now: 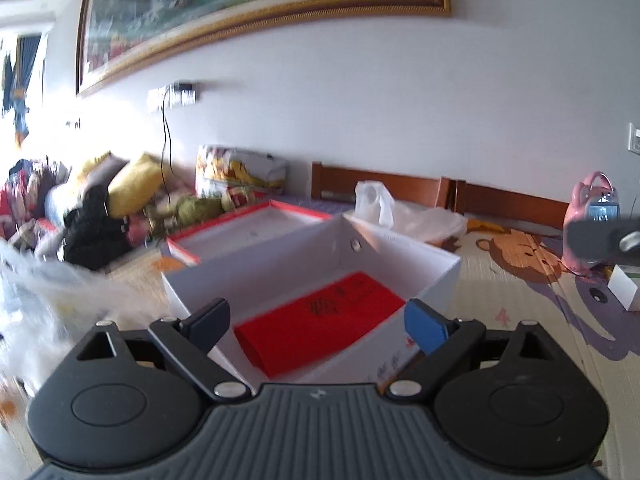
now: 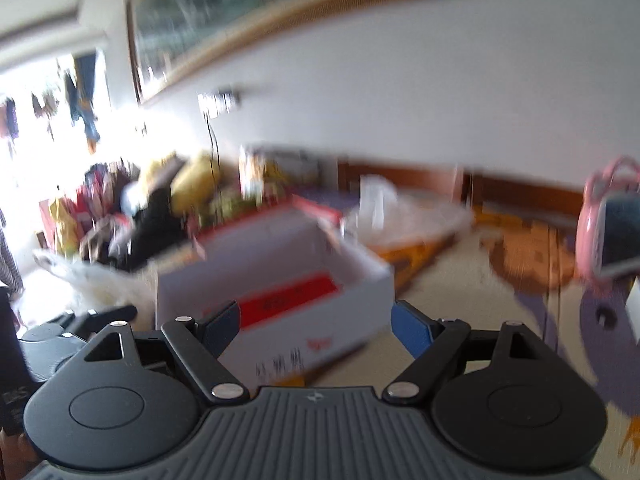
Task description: Fold shopping bag
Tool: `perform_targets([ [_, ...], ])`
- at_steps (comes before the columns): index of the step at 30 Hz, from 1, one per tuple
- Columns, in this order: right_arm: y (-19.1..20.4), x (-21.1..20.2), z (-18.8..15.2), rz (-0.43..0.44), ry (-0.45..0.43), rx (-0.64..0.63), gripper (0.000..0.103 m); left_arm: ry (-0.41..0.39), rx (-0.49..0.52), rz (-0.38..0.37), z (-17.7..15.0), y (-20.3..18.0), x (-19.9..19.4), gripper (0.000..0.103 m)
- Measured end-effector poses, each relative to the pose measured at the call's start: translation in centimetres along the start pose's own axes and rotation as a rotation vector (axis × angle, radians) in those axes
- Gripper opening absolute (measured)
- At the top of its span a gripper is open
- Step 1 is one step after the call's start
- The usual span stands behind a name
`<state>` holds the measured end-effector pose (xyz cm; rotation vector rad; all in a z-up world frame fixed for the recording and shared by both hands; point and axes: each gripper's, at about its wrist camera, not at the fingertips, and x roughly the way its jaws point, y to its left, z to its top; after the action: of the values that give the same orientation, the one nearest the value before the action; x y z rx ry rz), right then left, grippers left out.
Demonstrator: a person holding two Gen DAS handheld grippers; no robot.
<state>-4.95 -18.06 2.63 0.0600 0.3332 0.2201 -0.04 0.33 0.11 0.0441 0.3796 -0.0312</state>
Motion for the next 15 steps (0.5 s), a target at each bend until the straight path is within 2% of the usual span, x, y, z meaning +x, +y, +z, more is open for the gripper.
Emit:
perform_targets([
  [1, 0.0, -0.9, -0.2, -0.005, -0.045, -0.017, 0.099, 0.005, -0.003, -0.001, 0.2, 0.8, -0.2, 0.094],
  [2, 0.0, -1.2, -0.5, -0.008, -0.042, -0.027, 0.103, 0.009, -0.007, -0.002, 0.3, 1.5, -0.4, 0.095],
  [3, 0.0, -1.4, -0.9, -0.011, -0.037, -0.037, 0.103, 0.014, -0.010, -0.003, 0.5, 2.3, -0.6, 0.096],
  [6, -0.4, -0.8, -2.6, -0.039, 0.107, -0.049, 0.103, 0.028, -0.020, -0.006, 0.9, 4.6, -1.2, 0.096],
  [9, -0.8, -1.9, -3.4, -0.056, 0.061, -0.002, 0.103, 0.042, -0.030, -0.009, 1.4, 6.9, -1.8, 0.096],
  [11, -1.2, -1.8, -3.4, -0.042, 0.071, 0.048, 0.103, 0.067, 0.020, -0.005, 0.7, 6.5, -2.3, 0.096],
  [12, -1.2, -1.7, -3.5, -0.041, 0.078, 0.051, 0.103, 0.082, 0.047, -0.016, 0.4, 6.0, -2.1, 0.096],
  [13, -1.1, -0.5, -3.8, -0.034, 0.130, 0.067, 0.103, 0.097, 0.070, -0.041, 0.2, 5.7, -1.6, 0.096],
  [15, -0.4, 0.5, -4.7, -0.039, 0.130, 0.031, 0.103, 0.102, 0.096, -0.100, 0.1, 5.5, -0.9, 0.096],
])
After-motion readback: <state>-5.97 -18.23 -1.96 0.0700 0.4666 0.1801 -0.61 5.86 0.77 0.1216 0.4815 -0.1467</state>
